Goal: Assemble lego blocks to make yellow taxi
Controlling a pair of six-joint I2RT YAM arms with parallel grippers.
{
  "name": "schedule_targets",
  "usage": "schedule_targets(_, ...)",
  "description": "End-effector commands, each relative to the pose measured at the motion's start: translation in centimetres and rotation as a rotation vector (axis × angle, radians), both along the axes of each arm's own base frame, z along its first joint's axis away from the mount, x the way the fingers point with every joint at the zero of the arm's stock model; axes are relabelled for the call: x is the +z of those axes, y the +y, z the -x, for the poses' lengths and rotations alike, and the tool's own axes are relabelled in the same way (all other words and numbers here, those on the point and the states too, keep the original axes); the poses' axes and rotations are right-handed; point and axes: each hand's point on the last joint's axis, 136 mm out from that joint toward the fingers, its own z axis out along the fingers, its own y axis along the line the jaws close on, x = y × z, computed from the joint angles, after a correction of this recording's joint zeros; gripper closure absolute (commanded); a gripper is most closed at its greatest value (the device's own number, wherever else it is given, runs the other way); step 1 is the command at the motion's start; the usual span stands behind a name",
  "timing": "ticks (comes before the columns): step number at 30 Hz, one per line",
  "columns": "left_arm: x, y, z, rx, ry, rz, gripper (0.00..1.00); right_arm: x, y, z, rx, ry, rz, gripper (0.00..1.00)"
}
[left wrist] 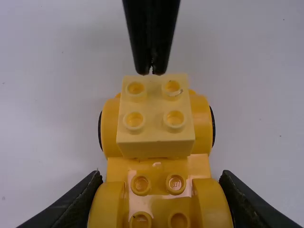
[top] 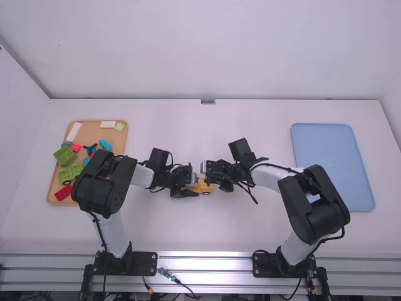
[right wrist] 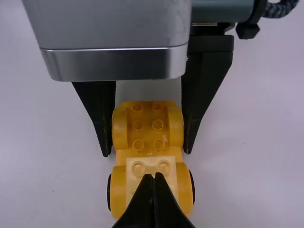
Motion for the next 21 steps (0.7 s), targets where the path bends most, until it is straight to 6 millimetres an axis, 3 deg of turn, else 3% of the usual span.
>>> schedule_targets(1, -4.2, 2.3, 1.3, 0.064, 0.073, -0.179, 0.6, 0.0, -0.1, 1.0, 0.017, 0.003, -0.02, 1.0)
schedule_targets(21, -4.2, 2.2, 1.3, 0.064, 0.073, -0.179, 0.6, -4.5, -0.4, 1.3, -0.034, 0.091, 0.023, 1.0)
